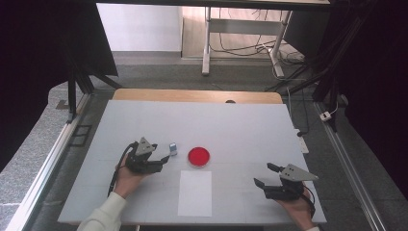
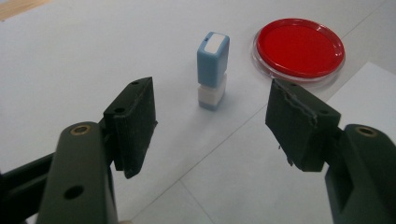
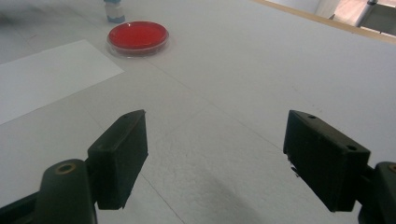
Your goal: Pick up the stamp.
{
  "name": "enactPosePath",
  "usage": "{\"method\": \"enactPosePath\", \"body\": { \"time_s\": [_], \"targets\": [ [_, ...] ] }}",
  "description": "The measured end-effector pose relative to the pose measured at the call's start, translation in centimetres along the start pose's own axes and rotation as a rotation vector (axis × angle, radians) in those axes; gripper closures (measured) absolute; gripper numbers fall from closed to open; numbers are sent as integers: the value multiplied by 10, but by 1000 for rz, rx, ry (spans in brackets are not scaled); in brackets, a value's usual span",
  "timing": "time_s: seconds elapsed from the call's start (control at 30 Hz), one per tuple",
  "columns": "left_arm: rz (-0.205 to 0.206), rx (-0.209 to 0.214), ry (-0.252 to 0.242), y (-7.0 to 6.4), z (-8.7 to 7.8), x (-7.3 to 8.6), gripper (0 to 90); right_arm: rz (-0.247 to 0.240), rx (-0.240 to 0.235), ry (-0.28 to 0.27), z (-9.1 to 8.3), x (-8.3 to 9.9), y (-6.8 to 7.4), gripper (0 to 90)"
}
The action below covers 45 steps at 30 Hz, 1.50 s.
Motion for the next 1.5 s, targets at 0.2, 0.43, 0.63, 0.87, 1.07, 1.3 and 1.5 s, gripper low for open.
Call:
{"method": "enactPosePath", "body": {
  "time_s": [0.2,0.43,0.63,0.87,1.07,1.3,1.5],
  "targets": [
    [3,6,-5,1,10,-9,339,0,2,2,0,0,0,215],
    [6,15,6,3,20,-15,343,1,9,5,0,1,-1,215],
    [11,16,5,4,27,-19,368,-5,7,9,1,2,-1,216],
    [27,16,17,7,32,-15,423,-5,8,12,2,3,-2,216],
    [59,32,18,6,35,-15,490,-5,7,18,2,4,-2,216],
    [99,49,15,5,38,-20,548,-6,8,20,3,5,-2,216],
    [117,50,23,6,42,-20,582,-4,12,22,3,5,-2,216]
  ]
}}
Point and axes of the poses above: each handheld gripper's, and its own axes: z roughly forward along the jaws, x roughly out of its underside, y roughly to its left, the point moved 9 cm from there along z, roughly forward along the jaws, and after that the axes turned 11 degrees about z, right-handed, at the moved point
